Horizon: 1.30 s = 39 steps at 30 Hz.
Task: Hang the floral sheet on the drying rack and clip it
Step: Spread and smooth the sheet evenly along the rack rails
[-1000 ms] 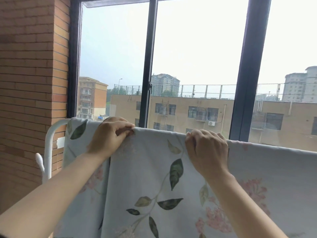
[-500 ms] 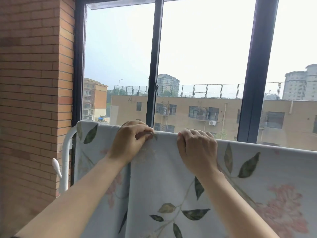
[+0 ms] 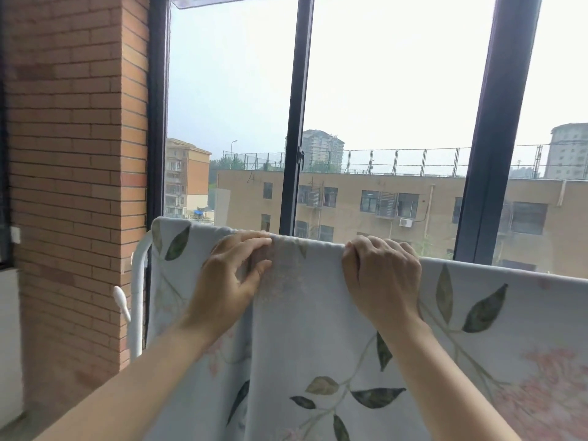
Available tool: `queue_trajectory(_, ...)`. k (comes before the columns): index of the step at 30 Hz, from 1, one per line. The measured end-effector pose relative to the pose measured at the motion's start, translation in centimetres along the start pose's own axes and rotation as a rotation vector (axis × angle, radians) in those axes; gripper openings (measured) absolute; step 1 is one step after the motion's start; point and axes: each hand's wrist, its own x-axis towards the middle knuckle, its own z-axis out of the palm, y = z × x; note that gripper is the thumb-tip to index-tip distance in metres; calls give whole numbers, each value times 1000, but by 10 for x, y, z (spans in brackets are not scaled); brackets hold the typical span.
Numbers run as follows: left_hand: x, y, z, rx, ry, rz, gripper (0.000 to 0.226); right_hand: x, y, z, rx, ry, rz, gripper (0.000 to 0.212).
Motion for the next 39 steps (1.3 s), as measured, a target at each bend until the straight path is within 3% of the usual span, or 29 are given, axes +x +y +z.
queue_trajectory(5, -17, -18, -12, 75, 47, -152, 43, 1, 1, 3, -6, -7, -5, 39)
queue_trajectory(10, 9, -22, -22, 196, -74, 5, 44, -1, -3, -2, -3, -30, 2, 35)
queue_trajectory(14, 31, -18, -13, 134, -204, 26, 50, -1, -5, -5, -14, -49, 7, 35)
queue_trajectory(22, 50, -44, -16, -44, -314, 135, 28, 1, -10, -13, -42, -95, 15, 35)
queue_trajectory(39, 55, -118, -69, 56, -296, 189, 20, 6, -29, -12, -82, -175, 35, 43)
